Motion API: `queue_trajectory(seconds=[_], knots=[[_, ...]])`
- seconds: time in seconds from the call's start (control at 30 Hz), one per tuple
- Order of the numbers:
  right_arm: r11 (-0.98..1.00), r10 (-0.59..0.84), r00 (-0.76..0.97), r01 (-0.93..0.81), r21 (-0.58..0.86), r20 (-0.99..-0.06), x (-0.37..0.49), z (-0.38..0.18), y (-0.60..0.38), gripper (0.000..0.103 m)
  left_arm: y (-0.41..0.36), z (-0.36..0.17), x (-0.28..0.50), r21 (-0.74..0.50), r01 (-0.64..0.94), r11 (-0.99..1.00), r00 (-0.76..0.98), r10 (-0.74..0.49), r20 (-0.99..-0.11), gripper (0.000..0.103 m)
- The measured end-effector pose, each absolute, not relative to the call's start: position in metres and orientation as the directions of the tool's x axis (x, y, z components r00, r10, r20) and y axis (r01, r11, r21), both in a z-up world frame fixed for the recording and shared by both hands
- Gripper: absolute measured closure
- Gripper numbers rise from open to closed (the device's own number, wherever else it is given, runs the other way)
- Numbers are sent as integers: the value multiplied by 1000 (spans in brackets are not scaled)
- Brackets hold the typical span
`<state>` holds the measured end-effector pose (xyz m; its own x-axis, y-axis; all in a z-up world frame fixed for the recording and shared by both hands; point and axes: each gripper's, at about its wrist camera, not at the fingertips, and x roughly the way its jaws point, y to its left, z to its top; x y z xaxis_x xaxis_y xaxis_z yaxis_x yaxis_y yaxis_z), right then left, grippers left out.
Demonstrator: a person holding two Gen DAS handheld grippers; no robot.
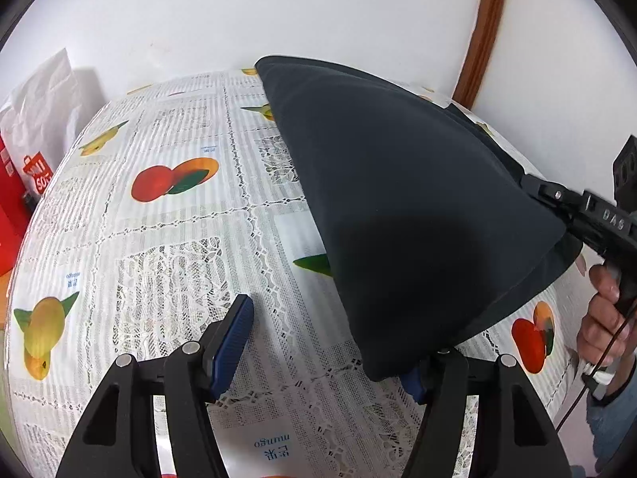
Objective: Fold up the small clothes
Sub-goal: 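Carry the black sweatshirt bundle and lower it onto the bed with the right gripper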
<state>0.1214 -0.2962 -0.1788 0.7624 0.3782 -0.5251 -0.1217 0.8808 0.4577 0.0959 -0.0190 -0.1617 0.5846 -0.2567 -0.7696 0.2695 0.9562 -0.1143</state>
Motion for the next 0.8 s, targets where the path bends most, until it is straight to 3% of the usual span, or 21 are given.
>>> queue_trajectory(seconds=[0.13,0.2,0.43,0.47,0.5,0.57,0.67,0.8], knots=[[873,379,772,-115,475,-510,121,-173,-304,51,-17,-157,91,-190,303,934,565,-337,-754,39],[867,390,763,-115,484,-516,128,-172,-304,49,-22,-157,89,-233,309,922,557,-375,-741,36],[859,436,692,-129,495,-575,166,-182,-280,49,-63,-169,103,-116,319,940,565,-287,-774,33],[866,421,695,-117,486,-583,170,-183,-277,50,-66,-169,104,-98,316,944,571,-272,-775,33],[870,411,699,-109,482,-585,173,-181,-274,59,-68,-171,105,-87,310,947,571,-259,-779,33],[876,404,691,-105,470,-599,179,-179,-269,88,-69,-171,106,-76,295,952,577,-241,-781,31],[892,398,710,-153,425,-581,179,-167,-265,94,-69,-172,107,-77,282,956,575,-233,-785,30],[877,405,825,-228,424,-395,147,-131,-296,95,-66,-172,109,-83,272,959,573,-230,-787,30]])
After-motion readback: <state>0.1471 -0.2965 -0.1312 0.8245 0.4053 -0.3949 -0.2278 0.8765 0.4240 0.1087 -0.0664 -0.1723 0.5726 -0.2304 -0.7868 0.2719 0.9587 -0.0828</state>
